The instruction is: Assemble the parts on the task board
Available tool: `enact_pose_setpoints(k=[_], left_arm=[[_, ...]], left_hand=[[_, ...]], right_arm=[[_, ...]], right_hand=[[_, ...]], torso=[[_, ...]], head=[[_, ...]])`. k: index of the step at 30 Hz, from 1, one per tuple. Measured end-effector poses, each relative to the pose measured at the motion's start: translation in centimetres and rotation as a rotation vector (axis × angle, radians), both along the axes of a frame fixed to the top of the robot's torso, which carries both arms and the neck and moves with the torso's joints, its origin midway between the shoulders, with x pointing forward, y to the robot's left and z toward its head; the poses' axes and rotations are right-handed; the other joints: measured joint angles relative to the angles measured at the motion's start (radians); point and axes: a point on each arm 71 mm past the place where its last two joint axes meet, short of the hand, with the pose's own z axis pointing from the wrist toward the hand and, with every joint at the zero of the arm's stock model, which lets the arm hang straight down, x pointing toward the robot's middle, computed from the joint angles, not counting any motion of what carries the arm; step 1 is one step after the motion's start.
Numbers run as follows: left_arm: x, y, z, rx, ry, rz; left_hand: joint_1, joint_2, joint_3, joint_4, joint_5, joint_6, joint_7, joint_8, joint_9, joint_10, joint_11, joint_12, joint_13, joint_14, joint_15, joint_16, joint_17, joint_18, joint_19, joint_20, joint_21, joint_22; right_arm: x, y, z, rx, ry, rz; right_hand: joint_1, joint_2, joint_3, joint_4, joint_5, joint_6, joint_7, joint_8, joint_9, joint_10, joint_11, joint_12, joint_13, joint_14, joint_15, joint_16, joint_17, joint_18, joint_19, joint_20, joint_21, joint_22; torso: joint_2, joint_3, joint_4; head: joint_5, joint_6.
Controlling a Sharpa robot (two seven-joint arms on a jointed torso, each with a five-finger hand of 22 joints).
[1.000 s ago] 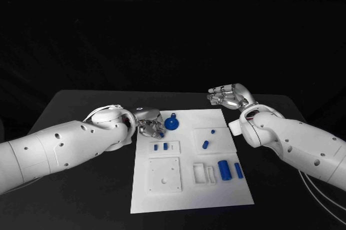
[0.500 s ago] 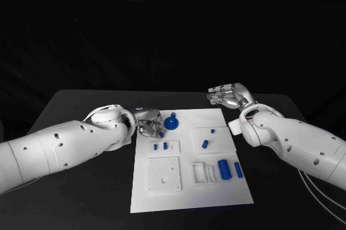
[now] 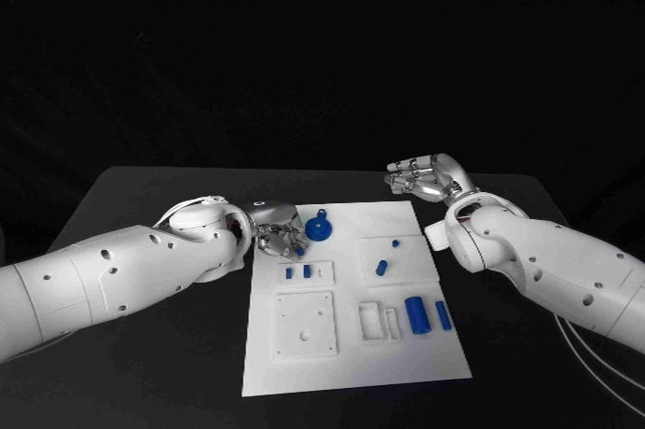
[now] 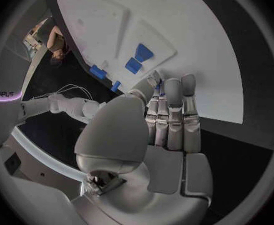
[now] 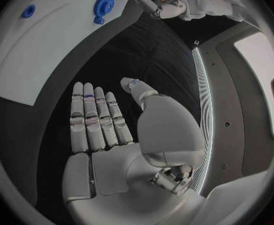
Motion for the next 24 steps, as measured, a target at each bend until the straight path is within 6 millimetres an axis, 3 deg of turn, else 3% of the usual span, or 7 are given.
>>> enact_pose_setpoints(k=[24], left_arm=[[-0.02,0.09,-0.19,-0.002,-0.001,-0.005]], left_hand=[[0.008,0.008,-0.044,-0.022,0.0,0.003,-0.003,-0.002,0.0,-0.011,-0.006,0.034,0.001,-0.01,-0.004,0.023,0.007,0.0,-0.003,-0.003,0.004,0.0]], right_arm=[[0.04,-0.01,-0.04,0.0,0.001,-0.001]], right_hand=[[0.0,0.0,0.0,0.0,0.0,0.0,0.0,0.0,0.0,0.0,0.0,0.0,0.0,0.0,0.0,0.0,0.0,0.0,0.0,0.0,0.0,0.0]], torso=[[0.0,0.0002,-0.0003]], head=[[-0.002,-0.001]])
